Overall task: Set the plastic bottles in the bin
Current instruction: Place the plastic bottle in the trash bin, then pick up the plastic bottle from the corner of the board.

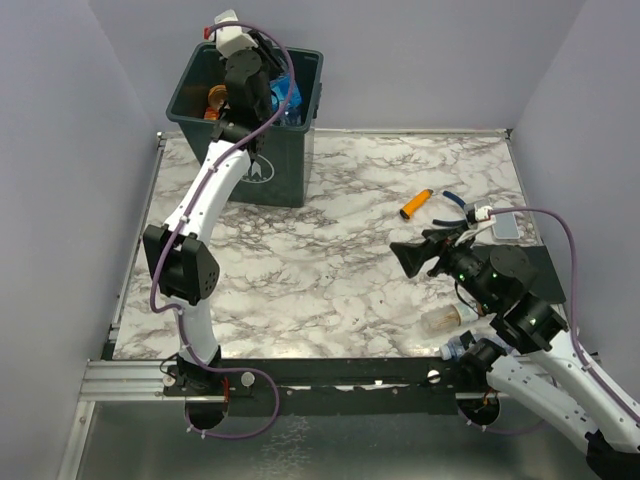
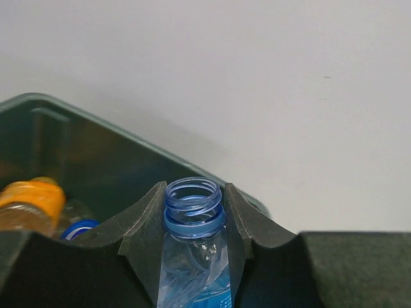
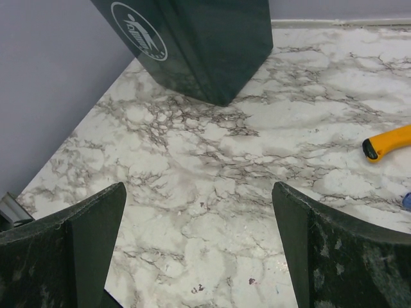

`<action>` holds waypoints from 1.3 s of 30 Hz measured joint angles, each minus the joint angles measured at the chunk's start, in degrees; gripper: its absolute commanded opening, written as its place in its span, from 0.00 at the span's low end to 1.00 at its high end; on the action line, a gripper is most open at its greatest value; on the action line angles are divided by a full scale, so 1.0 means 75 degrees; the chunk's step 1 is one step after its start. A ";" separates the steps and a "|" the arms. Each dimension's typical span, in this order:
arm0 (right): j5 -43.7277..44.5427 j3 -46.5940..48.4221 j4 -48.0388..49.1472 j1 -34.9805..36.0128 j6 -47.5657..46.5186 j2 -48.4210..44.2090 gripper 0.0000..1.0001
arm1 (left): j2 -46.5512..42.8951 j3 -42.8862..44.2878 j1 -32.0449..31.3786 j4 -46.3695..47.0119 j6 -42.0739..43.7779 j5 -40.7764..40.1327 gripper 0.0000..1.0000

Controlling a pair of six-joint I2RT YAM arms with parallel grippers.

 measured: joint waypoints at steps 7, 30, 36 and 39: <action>0.0117 0.0000 0.0000 0.0000 -0.0105 0.0108 1.00 | 0.0108 0.0507 -0.0096 -0.0414 -0.0248 0.1172 0.36; 0.1317 0.0425 -0.0350 0.0000 -0.0093 0.0300 1.00 | -0.0283 -0.0035 -0.0242 -0.0574 -0.0087 0.1341 0.57; 0.2716 0.1011 -0.0988 0.0000 0.0280 0.0901 1.00 | -0.2020 -0.1737 -0.1110 -0.0379 0.0321 0.1655 0.69; 0.3022 0.1011 -0.1309 0.0000 0.0694 0.1163 1.00 | -0.2952 -0.2553 -0.1658 -0.0219 0.0589 0.1886 0.72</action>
